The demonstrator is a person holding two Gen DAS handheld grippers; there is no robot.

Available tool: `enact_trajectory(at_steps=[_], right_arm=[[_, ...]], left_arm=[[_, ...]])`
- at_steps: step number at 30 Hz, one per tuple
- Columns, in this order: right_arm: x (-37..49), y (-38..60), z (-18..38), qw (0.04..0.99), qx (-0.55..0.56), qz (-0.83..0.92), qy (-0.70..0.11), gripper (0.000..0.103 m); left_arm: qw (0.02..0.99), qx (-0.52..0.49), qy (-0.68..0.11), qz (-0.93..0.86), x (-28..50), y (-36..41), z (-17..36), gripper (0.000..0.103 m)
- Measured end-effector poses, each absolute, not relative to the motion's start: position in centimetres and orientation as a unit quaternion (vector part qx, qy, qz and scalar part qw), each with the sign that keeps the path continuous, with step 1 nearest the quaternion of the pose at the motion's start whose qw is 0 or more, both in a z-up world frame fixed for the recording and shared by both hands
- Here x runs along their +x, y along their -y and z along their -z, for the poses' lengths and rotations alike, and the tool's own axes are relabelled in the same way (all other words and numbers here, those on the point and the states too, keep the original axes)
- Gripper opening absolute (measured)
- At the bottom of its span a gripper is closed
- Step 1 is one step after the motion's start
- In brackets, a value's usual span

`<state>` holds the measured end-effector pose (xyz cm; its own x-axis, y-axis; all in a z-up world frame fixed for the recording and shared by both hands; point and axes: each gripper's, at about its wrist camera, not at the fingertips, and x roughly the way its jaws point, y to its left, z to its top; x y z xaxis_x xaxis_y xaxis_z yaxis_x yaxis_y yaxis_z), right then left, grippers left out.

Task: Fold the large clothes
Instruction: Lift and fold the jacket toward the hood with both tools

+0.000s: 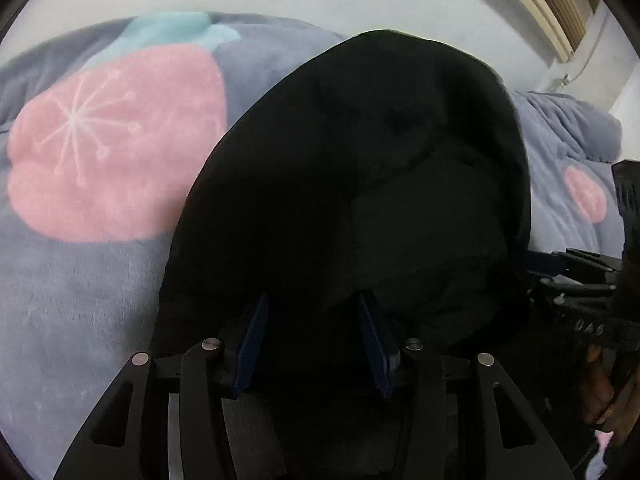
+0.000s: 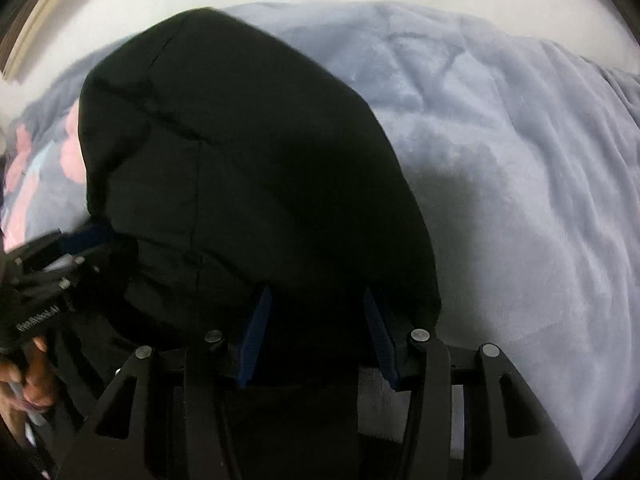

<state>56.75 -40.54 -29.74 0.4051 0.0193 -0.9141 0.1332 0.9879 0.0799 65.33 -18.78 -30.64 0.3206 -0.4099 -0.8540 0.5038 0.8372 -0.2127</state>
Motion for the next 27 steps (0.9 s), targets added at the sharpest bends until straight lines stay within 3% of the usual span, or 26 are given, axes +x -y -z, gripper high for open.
enact_trajectory(at_steps=[5, 9, 14, 17, 27], right_arm=[[56.3, 41.0, 28.4, 0.835, 0.08, 0.019, -0.545, 0.051], [54.6, 42.9, 25.2, 0.85, 0.104, -0.011, -0.516, 0.051], [54.3, 45.9, 23.1, 0.863, 0.12, -0.005, -0.491, 0.053], [55.8, 47.9, 24.1, 0.852, 0.152, -0.003, -0.501, 0.061], [61.0, 47.5, 31.0, 0.8, 0.228, -0.068, -0.551, 0.063]], left_arm=[[0.814, 0.05, -0.502, 0.288, 64.8, 18.3, 29.2, 0.048], [0.831, 0.019, -0.459, 0.313, 63.6, 15.7, 25.1, 0.048], [0.863, -0.02, -0.422, 0.279, 65.1, 12.3, 21.9, 0.073], [0.852, -0.037, -0.449, 0.268, 68.0, 11.7, 22.7, 0.074], [0.755, -0.104, -0.565, 0.318, 71.3, 14.8, 29.9, 0.073]])
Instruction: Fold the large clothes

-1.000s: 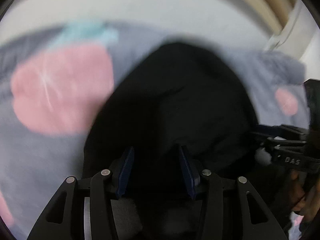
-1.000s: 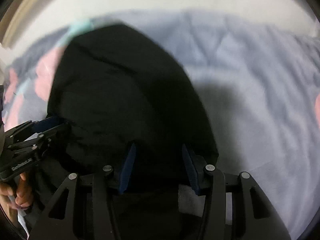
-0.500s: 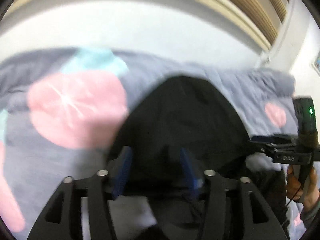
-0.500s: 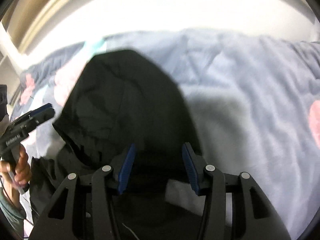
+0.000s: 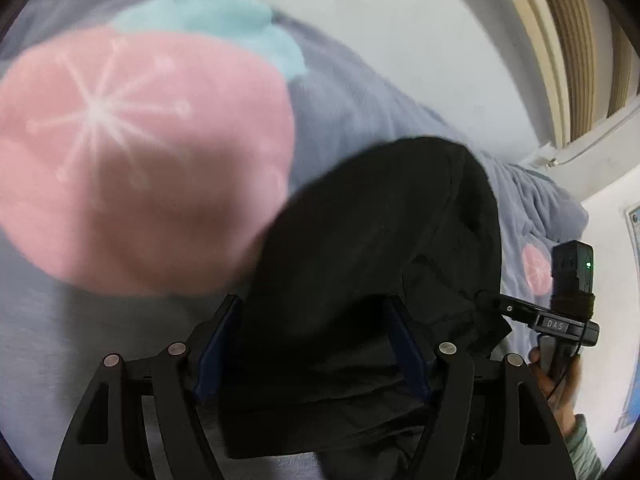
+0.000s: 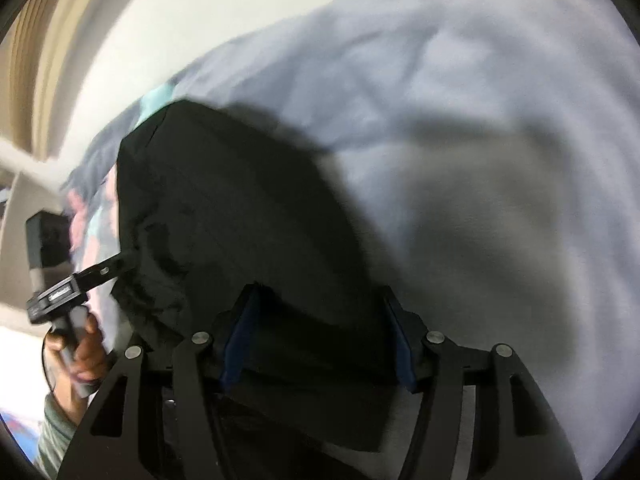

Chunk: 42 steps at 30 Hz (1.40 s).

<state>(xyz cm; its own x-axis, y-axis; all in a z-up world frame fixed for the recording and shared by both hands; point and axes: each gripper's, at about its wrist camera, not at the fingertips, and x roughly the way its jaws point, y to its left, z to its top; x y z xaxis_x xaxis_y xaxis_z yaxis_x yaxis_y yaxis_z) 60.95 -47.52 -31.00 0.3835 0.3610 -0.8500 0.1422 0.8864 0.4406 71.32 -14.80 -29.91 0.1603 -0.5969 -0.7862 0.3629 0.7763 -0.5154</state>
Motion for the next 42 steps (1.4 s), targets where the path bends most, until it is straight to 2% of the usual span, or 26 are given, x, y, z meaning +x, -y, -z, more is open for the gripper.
enact_trajectory(at_steps=[1, 2, 3, 4, 5, 6, 7, 9, 18, 25, 29, 33, 35, 37, 38, 40, 42], right_arm=[[61.2, 46.9, 31.2, 0.803, 0.214, -0.066, -0.553, 0.063], [61.4, 46.4, 31.2, 0.805, 0.206, -0.068, -0.552, 0.056], [61.4, 46.0, 31.1, 0.809, 0.2, -0.068, -0.549, 0.047], [61.1, 45.7, 30.7, 0.813, 0.193, -0.067, -0.544, 0.042], [60.6, 45.4, 30.0, 0.821, 0.183, -0.067, -0.537, 0.032], [60.2, 44.9, 29.0, 0.827, 0.172, -0.067, -0.531, 0.023], [59.5, 44.6, 28.0, 0.836, 0.157, -0.065, -0.523, 0.021], [57.6, 43.9, 25.6, 0.854, 0.129, -0.066, -0.5, 0.017], [46.3, 39.3, 17.2, 0.904, 0.049, -0.051, -0.421, 0.015], [35.1, 37.6, 15.0, 0.916, 0.048, -0.019, -0.399, 0.015], [30.5, 37.3, 17.1, 0.892, 0.061, -0.006, -0.447, 0.017], [28.0, 37.6, 21.0, 0.842, 0.109, -0.011, -0.528, 0.017], [27.6, 38.0, 21.3, 0.829, 0.124, -0.007, -0.545, 0.017], [27.5, 38.2, 20.5, 0.827, 0.132, -0.005, -0.546, 0.017], [27.6, 38.4, 19.6, 0.83, 0.141, -0.006, -0.539, 0.02], [28.2, 38.5, 17.6, 0.841, 0.149, -0.009, -0.52, 0.032], [29.2, 38.0, 15.2, 0.857, 0.142, -0.014, -0.495, 0.052]], left_arm=[[0.759, -0.093, -0.562, 0.315, 71.1, 15.5, 30.0, 0.073], [0.764, -0.082, -0.559, 0.312, 70.8, 15.8, 30.0, 0.068], [0.769, -0.066, -0.555, 0.309, 70.4, 16.3, 29.9, 0.059], [0.773, -0.048, -0.551, 0.313, 69.9, 16.9, 29.6, 0.038], [0.777, -0.036, -0.543, 0.315, 69.4, 17.1, 29.3, 0.022], [0.783, -0.026, -0.534, 0.319, 68.8, 17.3, 28.7, 0.016], [0.788, -0.015, -0.522, 0.326, 68.0, 17.2, 27.9, 0.014], [0.794, -0.009, -0.503, 0.342, 66.6, 17.0, 26.4, 0.014], [0.818, 0.025, -0.423, 0.389, 56.1, 12.8, 18.0, 0.014], [0.826, 0.047, -0.389, 0.406, 44.7, 8.8, 14.3, 0.014], [0.817, 0.064, -0.416, 0.394, 38.9, 6.1, 15.8, 0.017], [0.787, 0.091, -0.506, 0.342, 35.9, 4.2, 21.8, 0.016], [0.776, 0.09, -0.536, 0.321, 34.8, 2.7, 23.7, 0.016], [0.78, 0.074, -0.539, 0.31, 34.5, 1.6, 23.3, 0.016], [0.785, 0.064, -0.535, 0.306, 34.6, 1.2, 22.4, 0.016], [0.803, 0.054, -0.51, 0.304, 35.1, 1.1, 19.7, 0.016], [0.815, 0.053, -0.487, 0.309, 35.9, 2.0, 17.3, 0.016]])
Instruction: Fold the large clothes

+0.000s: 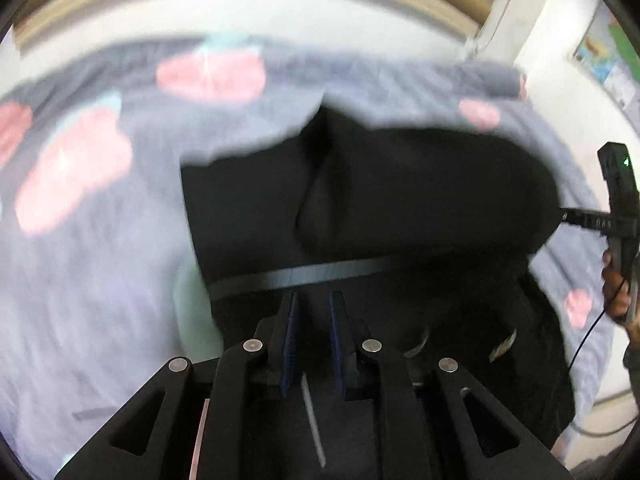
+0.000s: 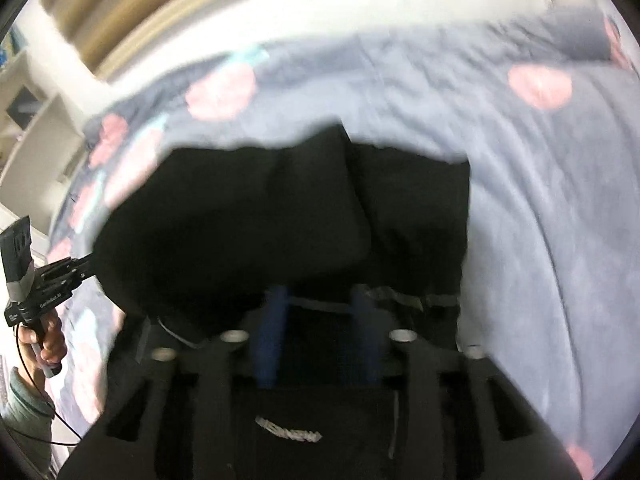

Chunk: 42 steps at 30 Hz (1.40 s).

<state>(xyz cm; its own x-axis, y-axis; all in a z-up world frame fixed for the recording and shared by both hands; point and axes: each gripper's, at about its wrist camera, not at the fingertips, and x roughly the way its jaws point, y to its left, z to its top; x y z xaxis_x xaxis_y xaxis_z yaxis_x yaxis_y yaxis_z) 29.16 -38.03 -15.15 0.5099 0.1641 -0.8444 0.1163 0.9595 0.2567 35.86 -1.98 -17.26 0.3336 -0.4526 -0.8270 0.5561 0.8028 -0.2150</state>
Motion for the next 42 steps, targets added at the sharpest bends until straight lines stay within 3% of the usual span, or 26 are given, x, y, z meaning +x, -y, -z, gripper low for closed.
enact_trajectory(at_steps=[3, 5, 10, 19, 22, 28, 36, 42], right_arm=[[31.3, 36.1, 12.5, 0.873, 0.132, -0.025, -0.47, 0.053], [33.2, 35.1, 11.7, 0.876, 0.127, -0.02, -0.466, 0.054], [36.4, 32.3, 13.6, 0.866, 0.118, -0.016, -0.487, 0.06], [33.4, 30.2, 25.7, 0.798, 0.113, -0.009, -0.592, 0.06], [32.3, 29.2, 28.0, 0.802, 0.08, 0.002, -0.592, 0.06], [31.5, 28.8, 28.8, 0.806, 0.07, 0.018, -0.588, 0.06], [28.9, 29.2, 26.1, 0.816, 0.087, 0.004, -0.572, 0.061], [30.2, 28.6, 29.7, 0.799, 0.073, 0.011, -0.597, 0.063]], left_arm=[[0.826, 0.04, -0.449, 0.338, 37.0, 4.2, 13.3, 0.02], [0.827, 0.038, -0.438, 0.349, 38.0, 6.2, 11.7, 0.027], [0.821, 0.053, -0.445, 0.353, 39.5, 11.1, 12.2, 0.046], [0.753, 0.029, -0.568, 0.332, 36.5, 11.9, 24.2, 0.046], [0.756, 0.019, -0.57, 0.321, 34.6, 11.2, 27.0, 0.046], [0.764, 0.021, -0.565, 0.31, 33.7, 11.2, 27.9, 0.046], [0.771, -0.02, -0.549, 0.323, 31.5, 9.1, 24.2, 0.046], [0.754, -0.008, -0.585, 0.3, 32.4, 9.9, 28.2, 0.046]])
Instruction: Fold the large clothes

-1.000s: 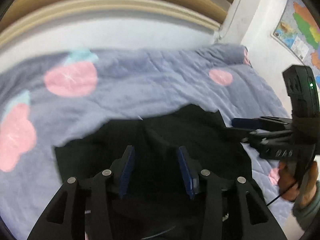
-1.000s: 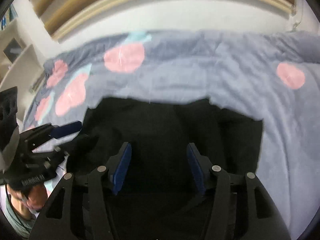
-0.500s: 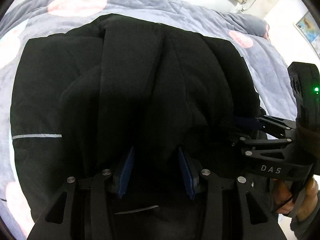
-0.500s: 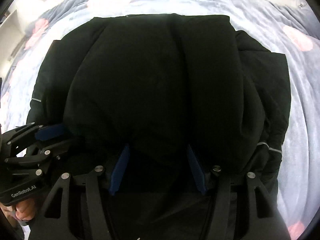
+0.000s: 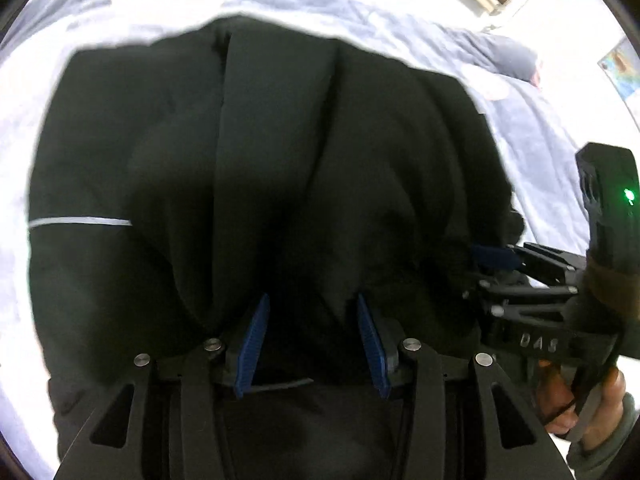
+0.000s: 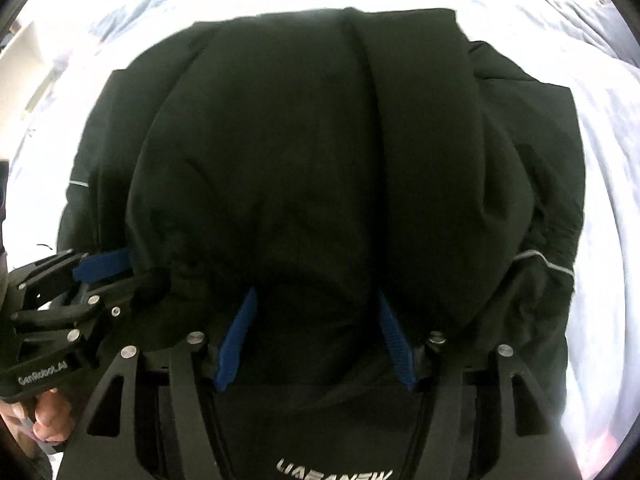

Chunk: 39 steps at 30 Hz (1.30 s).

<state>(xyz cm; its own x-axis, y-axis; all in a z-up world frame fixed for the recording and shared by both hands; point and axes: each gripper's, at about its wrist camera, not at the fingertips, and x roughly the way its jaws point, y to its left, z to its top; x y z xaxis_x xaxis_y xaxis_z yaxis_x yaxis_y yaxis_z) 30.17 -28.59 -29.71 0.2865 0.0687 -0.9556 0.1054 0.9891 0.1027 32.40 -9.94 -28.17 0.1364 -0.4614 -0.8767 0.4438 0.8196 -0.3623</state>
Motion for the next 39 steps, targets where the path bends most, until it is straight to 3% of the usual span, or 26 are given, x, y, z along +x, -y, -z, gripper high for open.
enact_trajectory(at_steps=[9, 24, 39], right_arm=[[27.4, 28.8, 26.1, 0.803, 0.088, 0.007, -0.59, 0.064], [12.8, 29.3, 19.0, 0.809, 0.097, 0.043, -0.578, 0.064], [0.9, 32.7, 17.4, 0.803, 0.152, 0.117, -0.564, 0.064]], left_arm=[[0.754, -0.019, -0.576, 0.316, 30.4, 7.7, 24.7, 0.047], [0.777, -0.045, -0.585, 0.228, 18.3, -5.9, 19.5, 0.047], [0.785, -0.055, -0.588, 0.188, 12.4, -11.6, 17.9, 0.047]])
